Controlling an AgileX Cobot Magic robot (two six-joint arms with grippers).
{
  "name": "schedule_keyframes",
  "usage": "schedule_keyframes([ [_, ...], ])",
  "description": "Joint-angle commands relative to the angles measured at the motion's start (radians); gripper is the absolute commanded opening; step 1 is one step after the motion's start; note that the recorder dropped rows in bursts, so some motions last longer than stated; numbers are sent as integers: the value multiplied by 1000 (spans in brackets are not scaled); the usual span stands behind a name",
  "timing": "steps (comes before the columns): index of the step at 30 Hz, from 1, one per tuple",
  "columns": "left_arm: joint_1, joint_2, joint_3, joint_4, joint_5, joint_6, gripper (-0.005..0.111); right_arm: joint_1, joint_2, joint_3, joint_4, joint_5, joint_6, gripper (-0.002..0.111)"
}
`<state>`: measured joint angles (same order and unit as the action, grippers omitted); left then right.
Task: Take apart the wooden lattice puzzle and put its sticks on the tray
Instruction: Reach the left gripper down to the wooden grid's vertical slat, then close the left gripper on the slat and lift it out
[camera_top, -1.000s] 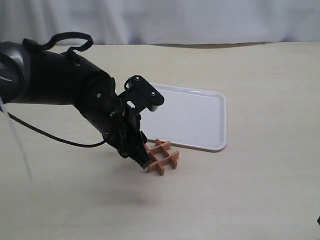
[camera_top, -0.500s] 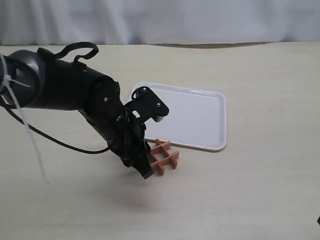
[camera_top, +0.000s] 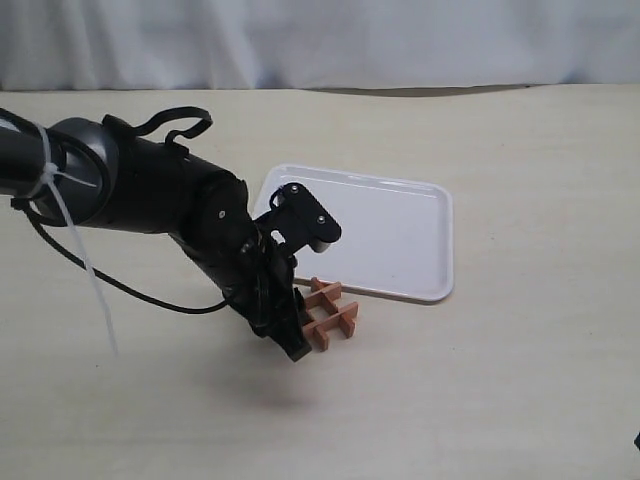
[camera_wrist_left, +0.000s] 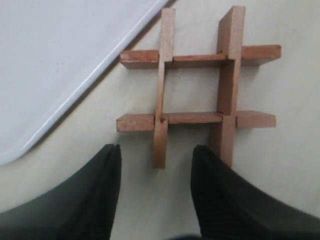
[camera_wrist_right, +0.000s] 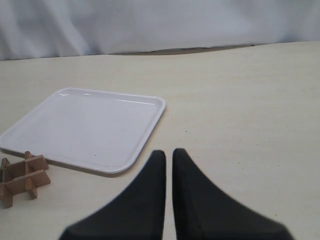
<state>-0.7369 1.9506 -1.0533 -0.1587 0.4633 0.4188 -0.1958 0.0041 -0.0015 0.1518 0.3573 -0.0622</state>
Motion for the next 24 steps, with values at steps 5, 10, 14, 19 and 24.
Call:
schedule_keyframes([
  [5, -7, 1, -8, 16, -93, 3, 43, -5, -4, 2, 2, -14, -3, 5],
  [10, -7, 1, -8, 17, -91, 3, 43, -5, -4, 2, 2, -14, -3, 5],
  [14, -7, 1, -8, 17, -55, 11, 43, -5, -4, 2, 2, -14, -3, 5],
  [19, -7, 1, -8, 17, -57, 62, 43, -5, -4, 2, 2, -14, -3, 5],
  [24, -7, 1, -8, 17, -59, 90, 43, -5, -4, 2, 2, -14, -3, 5],
])
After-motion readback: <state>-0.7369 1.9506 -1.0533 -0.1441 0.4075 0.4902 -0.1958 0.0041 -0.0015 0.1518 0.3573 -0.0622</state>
